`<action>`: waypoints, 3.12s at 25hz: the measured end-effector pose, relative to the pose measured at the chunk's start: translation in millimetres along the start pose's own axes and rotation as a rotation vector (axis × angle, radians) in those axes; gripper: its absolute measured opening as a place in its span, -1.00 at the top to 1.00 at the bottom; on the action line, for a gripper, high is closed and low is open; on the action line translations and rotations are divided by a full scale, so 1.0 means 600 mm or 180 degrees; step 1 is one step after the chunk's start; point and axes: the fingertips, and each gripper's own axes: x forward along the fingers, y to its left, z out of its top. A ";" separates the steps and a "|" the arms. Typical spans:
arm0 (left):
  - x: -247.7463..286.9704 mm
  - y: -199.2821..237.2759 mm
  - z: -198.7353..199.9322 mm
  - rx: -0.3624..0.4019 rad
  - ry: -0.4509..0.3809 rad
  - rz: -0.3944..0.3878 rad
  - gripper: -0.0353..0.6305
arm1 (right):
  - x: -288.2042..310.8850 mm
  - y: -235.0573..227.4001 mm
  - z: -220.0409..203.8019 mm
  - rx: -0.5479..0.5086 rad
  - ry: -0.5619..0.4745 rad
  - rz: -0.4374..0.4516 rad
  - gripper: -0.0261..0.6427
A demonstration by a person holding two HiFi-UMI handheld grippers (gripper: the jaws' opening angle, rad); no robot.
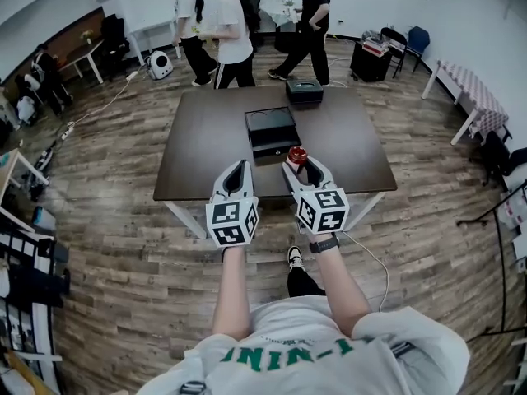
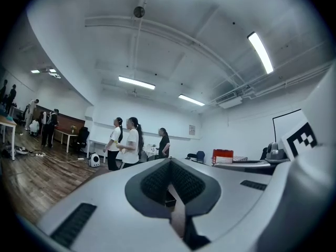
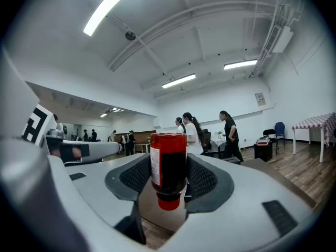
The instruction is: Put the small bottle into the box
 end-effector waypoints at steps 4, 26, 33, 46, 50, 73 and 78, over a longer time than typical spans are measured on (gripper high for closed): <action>0.082 0.026 0.001 -0.0025 -0.0011 0.0116 0.86 | 0.077 -0.049 0.007 0.0030 -0.0006 0.0155 0.25; 0.493 0.081 0.014 0.0078 0.0050 0.0615 0.86 | 0.422 -0.294 0.052 0.0069 0.0123 0.0760 0.26; 0.543 0.142 -0.012 0.0071 0.0127 0.0726 0.86 | 0.518 -0.309 0.012 -0.0056 0.0362 0.0817 0.26; 0.670 0.267 -0.035 0.0056 0.0257 0.0558 0.86 | 0.674 -0.289 0.000 -0.0152 0.0733 0.1045 0.26; 0.704 0.281 -0.045 0.0033 0.0301 0.0492 0.86 | 0.698 -0.303 -0.001 -0.0222 0.0850 0.1137 0.26; 0.783 0.311 -0.148 -0.0152 0.0560 0.0394 0.86 | 0.718 -0.321 -0.314 -0.2110 0.2506 0.2517 0.26; 0.776 0.319 -0.164 -0.0114 0.0582 0.0395 0.86 | 0.700 -0.319 -0.420 -0.2262 0.3007 0.2772 0.26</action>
